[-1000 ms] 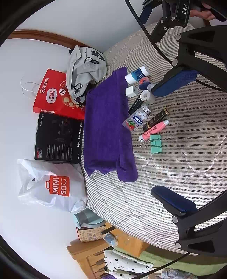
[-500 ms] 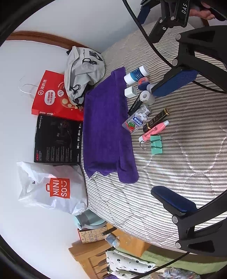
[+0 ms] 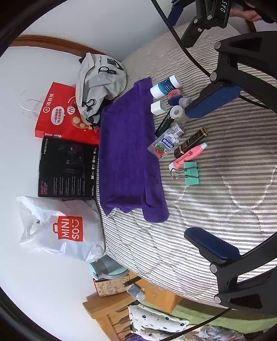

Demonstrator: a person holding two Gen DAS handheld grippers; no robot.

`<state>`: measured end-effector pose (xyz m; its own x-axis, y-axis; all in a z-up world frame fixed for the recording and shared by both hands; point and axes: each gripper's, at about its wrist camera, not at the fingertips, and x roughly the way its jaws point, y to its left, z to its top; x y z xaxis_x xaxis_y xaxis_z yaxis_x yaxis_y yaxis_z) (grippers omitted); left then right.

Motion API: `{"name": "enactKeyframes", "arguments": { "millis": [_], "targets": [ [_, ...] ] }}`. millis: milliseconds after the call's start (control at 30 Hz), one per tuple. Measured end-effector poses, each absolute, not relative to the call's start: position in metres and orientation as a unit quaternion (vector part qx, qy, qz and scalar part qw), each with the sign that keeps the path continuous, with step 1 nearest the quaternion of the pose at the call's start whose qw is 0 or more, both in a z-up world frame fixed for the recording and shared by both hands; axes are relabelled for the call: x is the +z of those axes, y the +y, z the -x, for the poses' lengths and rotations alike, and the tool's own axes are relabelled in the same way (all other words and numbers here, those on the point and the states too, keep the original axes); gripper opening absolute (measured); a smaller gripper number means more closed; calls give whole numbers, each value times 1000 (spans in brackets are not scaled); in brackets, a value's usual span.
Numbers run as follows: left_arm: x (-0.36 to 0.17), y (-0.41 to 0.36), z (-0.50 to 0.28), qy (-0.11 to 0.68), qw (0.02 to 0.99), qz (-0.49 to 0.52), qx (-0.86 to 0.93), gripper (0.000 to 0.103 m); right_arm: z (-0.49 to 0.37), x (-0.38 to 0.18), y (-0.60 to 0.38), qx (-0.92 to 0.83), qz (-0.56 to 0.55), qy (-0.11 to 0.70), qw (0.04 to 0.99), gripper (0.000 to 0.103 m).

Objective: Organize rigid objects

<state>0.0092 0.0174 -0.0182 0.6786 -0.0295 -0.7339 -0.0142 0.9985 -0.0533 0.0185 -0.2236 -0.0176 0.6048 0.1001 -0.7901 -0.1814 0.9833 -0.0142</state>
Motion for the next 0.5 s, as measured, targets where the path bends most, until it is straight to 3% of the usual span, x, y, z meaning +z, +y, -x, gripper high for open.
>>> {"name": "enactKeyframes", "arguments": {
  "millis": [500],
  "targets": [
    [-96, 34, -61, 467, 884, 25, 18, 103, -56, -67, -242, 79, 32, 487, 869, 100]
  ]
}}
